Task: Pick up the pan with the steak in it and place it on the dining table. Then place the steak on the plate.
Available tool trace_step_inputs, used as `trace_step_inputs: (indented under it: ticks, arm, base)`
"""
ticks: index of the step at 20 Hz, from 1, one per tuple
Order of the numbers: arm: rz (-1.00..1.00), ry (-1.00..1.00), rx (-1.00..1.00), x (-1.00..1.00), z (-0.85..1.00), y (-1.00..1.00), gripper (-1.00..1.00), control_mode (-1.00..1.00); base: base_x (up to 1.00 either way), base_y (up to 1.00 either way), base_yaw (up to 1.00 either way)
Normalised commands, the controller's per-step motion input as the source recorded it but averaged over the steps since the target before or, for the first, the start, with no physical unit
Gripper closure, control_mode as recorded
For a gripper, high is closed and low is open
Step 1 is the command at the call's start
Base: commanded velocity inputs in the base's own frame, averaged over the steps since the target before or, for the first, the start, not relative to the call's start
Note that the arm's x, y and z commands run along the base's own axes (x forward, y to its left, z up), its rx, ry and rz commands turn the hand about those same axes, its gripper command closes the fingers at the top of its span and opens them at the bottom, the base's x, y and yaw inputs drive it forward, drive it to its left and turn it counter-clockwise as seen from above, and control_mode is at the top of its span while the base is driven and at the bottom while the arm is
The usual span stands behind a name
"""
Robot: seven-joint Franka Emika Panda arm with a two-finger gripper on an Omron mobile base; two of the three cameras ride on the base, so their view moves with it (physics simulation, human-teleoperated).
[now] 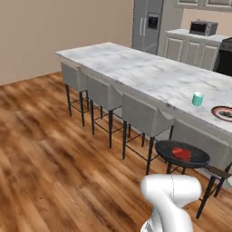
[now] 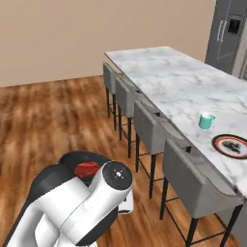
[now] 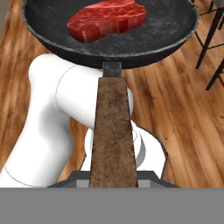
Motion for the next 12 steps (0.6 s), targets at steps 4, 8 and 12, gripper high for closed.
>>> trace_step_inputs:
  ticks: [4,8,12]
  arm:
    - [0.0,0.0,0.0,0.0,0.0,0.0,1.0,1.0]
    - [0.0,0.0,0.0,0.0,0.0,0.0,1.0,1.0]
    - [0.0,0.0,0.0,0.0,0.0,0.0,1.0,1.0]
  base:
    - [0.03,0.08,-0.49]
    - [0.04,0.13,-0.48]
    - [0.04,0.14,-0.47]
